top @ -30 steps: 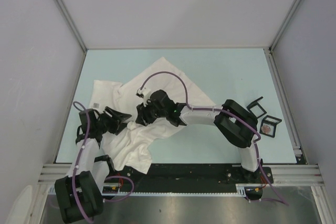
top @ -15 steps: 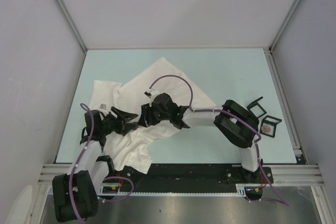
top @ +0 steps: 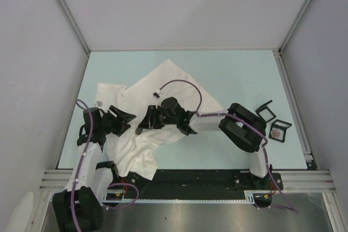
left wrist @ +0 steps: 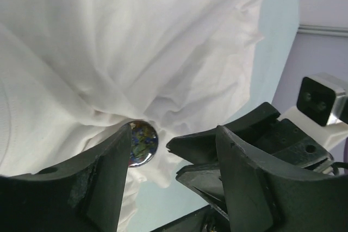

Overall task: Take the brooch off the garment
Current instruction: Remove the brooch from the clothes.

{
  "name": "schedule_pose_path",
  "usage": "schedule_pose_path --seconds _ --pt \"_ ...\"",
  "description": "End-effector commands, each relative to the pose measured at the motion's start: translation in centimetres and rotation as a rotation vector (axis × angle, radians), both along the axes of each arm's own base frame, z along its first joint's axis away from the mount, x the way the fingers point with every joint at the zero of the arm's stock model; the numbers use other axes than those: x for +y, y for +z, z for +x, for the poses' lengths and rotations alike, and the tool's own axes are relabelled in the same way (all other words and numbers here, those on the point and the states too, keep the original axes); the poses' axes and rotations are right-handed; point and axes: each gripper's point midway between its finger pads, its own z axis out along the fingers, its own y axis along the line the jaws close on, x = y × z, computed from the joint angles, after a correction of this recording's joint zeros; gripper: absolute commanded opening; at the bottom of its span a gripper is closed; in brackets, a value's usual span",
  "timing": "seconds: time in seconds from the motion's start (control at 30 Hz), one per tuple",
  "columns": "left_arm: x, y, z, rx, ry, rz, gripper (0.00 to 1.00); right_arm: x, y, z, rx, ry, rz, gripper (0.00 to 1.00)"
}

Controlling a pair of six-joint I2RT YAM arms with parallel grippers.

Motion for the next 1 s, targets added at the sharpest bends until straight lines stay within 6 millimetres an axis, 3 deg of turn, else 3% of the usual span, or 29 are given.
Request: schedule_pose_path --seconds 0.0,0.4,0.53,0.67,0.8,0.97 --pt "0.5 -1.3 -0.3 0.021 0.001 0.036 0.66 0.6 -0.3 0.0 0.006 -0.024 0.011 0.45" --pt "0.3 -2.4 -1.0 0.044 -0.002 0.027 0.66 1.5 -1.4 -0.4 0.029 -0.007 0.008 0.29" --pt "0.4 -2.5 -1.2 0.049 0.003 0.033 0.66 1.6 -1.4 -0.6 0.044 -0.007 0.011 0.15" --pt "0.4 -2.9 -1.4 0.059 0.004 0.030 0.66 1.6 -1.6 -0.8 0.054 0.000 0.008 0.12" --pt "0.4 -2.9 -1.5 0.064 0.004 0.026 0.66 1.8 -1.5 -0.9 0.083 0.009 0.034 0.00" --pt "0.6 -2.5 -1.6 0.058 0.018 0.035 0.71 3.3 -1.4 -1.7 0.146 0.089 0.140 0.00"
